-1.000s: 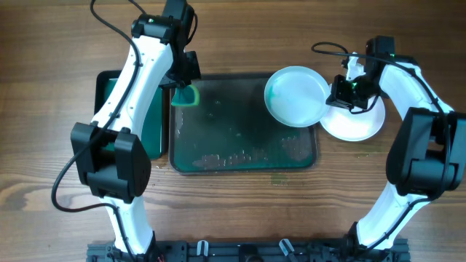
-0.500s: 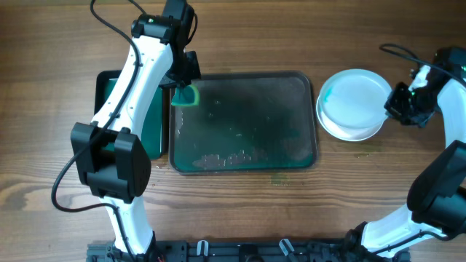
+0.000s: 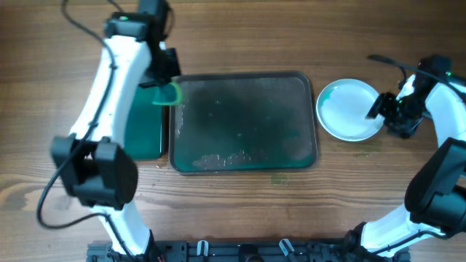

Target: Clean dirty plates on tray and stack at the side

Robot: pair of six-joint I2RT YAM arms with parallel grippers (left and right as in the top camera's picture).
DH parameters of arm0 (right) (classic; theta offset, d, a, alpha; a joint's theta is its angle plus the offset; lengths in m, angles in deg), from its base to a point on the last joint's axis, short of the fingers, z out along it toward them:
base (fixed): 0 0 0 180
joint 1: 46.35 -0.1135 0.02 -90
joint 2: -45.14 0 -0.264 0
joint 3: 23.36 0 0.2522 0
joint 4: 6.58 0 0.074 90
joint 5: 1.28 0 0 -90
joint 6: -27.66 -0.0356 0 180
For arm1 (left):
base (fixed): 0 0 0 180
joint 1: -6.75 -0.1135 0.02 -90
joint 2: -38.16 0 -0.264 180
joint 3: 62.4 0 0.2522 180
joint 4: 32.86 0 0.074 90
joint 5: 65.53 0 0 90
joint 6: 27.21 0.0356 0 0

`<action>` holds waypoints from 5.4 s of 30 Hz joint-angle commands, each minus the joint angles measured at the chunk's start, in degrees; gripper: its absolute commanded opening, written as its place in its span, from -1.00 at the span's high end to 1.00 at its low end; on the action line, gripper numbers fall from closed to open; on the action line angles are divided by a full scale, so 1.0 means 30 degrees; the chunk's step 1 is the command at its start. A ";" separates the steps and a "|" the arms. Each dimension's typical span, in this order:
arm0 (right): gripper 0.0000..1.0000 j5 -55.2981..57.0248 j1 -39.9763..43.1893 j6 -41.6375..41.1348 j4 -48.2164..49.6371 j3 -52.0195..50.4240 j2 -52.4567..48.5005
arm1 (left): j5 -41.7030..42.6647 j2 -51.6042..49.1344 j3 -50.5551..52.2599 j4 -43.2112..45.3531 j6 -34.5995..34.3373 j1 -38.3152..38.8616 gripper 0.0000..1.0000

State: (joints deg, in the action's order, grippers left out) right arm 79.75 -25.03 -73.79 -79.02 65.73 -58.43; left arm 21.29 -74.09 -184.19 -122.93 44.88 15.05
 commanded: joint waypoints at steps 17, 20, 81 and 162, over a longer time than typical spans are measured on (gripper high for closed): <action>-0.88 -0.0444 -0.3840 0.1829 -0.0758 0.1800 0.3592 | -0.0313 0.1013 0.8582 0.6222 0.3053 -0.4488 -0.07; -0.89 -0.0510 -0.3840 0.1829 -0.0823 0.1807 0.3643 | -0.0313 0.1086 0.8444 0.6084 0.3038 -0.4488 -1.00; -0.99 -0.0969 -0.7162 0.5253 1.9154 -2.4407 3.1758 | 0.0765 0.2776 0.6863 0.4080 0.2120 -0.4466 -1.00; -0.99 -0.0430 -0.7155 0.5282 1.9832 -2.5012 3.4308 | 0.1668 3.7354 3.5896 2.4021 0.6317 -0.3548 -1.00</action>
State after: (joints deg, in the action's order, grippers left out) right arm 77.89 -46.21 -58.33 -19.63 -9.18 44.12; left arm 27.30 36.42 -77.03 -50.80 64.59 4.10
